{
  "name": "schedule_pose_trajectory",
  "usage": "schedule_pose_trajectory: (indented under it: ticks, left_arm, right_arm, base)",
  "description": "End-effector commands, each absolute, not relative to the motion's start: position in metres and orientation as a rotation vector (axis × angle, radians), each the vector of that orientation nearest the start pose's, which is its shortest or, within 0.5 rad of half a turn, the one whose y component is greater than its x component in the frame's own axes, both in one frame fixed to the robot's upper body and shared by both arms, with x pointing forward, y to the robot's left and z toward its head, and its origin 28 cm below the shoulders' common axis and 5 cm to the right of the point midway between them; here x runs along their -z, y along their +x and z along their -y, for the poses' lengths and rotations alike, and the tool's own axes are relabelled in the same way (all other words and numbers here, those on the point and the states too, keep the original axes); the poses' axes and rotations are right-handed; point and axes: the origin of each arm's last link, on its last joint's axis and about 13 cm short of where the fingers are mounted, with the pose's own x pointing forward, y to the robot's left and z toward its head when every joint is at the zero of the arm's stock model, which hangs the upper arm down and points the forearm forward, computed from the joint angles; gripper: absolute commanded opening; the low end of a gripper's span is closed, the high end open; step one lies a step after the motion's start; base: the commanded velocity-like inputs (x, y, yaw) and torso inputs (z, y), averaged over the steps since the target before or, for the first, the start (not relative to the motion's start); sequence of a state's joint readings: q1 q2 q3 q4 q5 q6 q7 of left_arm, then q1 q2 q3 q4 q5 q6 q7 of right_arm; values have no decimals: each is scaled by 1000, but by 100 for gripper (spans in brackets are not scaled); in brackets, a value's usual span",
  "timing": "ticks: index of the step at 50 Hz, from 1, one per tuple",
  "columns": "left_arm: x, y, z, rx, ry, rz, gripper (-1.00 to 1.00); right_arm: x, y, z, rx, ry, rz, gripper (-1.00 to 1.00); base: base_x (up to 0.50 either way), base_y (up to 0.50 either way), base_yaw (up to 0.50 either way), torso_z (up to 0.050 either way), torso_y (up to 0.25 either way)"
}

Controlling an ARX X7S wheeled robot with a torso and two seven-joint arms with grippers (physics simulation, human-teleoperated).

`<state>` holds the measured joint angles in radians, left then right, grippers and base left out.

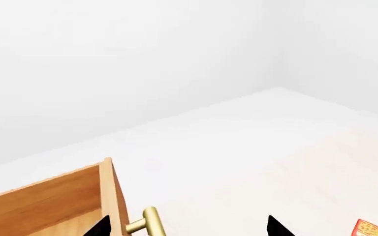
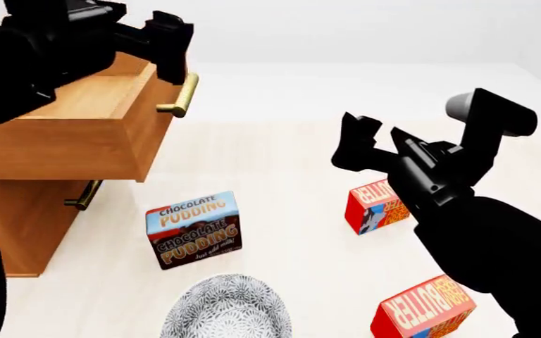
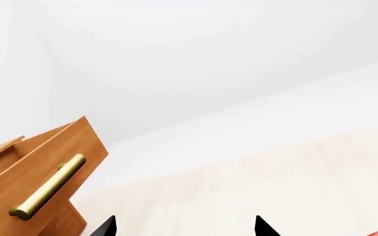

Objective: Put the butter at the front in the top drawer of the cabinet and close it.

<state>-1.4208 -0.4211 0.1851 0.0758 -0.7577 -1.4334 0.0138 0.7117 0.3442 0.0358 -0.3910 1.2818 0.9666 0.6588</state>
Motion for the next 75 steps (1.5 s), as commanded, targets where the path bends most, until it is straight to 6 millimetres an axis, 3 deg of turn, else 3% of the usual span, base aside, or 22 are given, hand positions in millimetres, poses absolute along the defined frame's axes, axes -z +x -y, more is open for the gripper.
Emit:
schedule_pose_trajectory:
  ticks: [1,18,24,39,75]
  left_arm:
    - [-332,258,-249,329,144,176,100]
    - [-274,217,-233,212,111,415,100]
    - [-259,200,-232,271,78,495,100]
    - [-225,185,-230,256,-65,532,100]
    - [-222,179,-233,252,-36,588,100]
  right_arm:
    - [-233,263,107,-208,377,-55,100]
    - [-228,264,107,-208,379,-62,100]
    - [-229,263,108,-207,378,-62,100]
    - [-230,263,108,-202,378,-58,100]
    - [-243,257,107,-175,347,-24,100]
  base:
    - [0,0,0,0,0]
    - [0,0,0,0,0]
    - [0,0,0,0,0]
    - [0,0,0,0,0]
    - [0,0,0,0,-65]
